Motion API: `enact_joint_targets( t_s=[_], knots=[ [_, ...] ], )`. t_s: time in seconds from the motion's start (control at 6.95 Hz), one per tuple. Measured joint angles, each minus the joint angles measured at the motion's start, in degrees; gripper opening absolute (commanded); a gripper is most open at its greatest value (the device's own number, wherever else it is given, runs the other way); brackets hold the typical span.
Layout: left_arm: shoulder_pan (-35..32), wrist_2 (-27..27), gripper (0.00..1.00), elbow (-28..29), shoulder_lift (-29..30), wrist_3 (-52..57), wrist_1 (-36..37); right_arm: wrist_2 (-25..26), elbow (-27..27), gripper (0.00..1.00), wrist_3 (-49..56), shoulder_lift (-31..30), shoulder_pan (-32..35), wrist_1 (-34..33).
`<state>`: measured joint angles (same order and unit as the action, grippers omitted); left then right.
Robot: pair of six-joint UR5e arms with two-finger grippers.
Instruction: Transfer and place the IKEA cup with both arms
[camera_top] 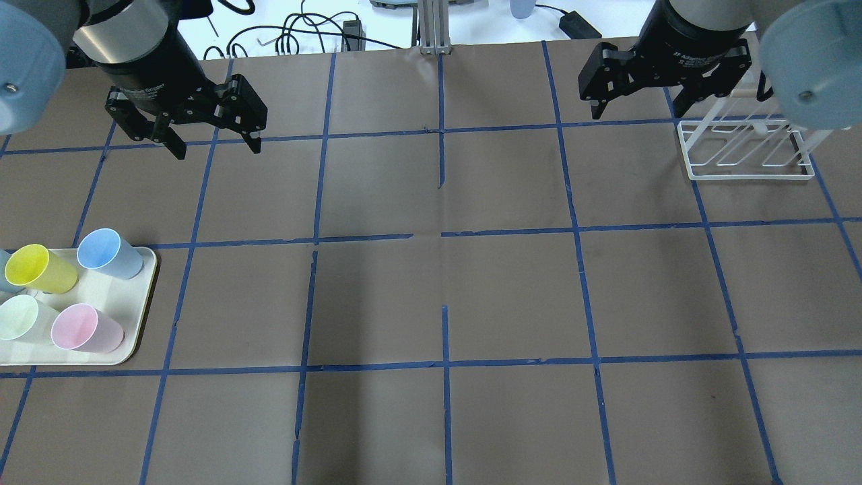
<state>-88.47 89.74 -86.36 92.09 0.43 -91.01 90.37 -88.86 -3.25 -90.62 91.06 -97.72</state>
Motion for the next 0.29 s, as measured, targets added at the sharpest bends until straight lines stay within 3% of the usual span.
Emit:
enact_joint_targets(
  t_s=[0.29],
  knots=[
    [0.0, 0.0, 1.0, 0.1, -0.2, 1.6, -0.1, 0.0, 0.0, 1.0, 0.0, 0.0, 0.0, 0.0]
  ],
)
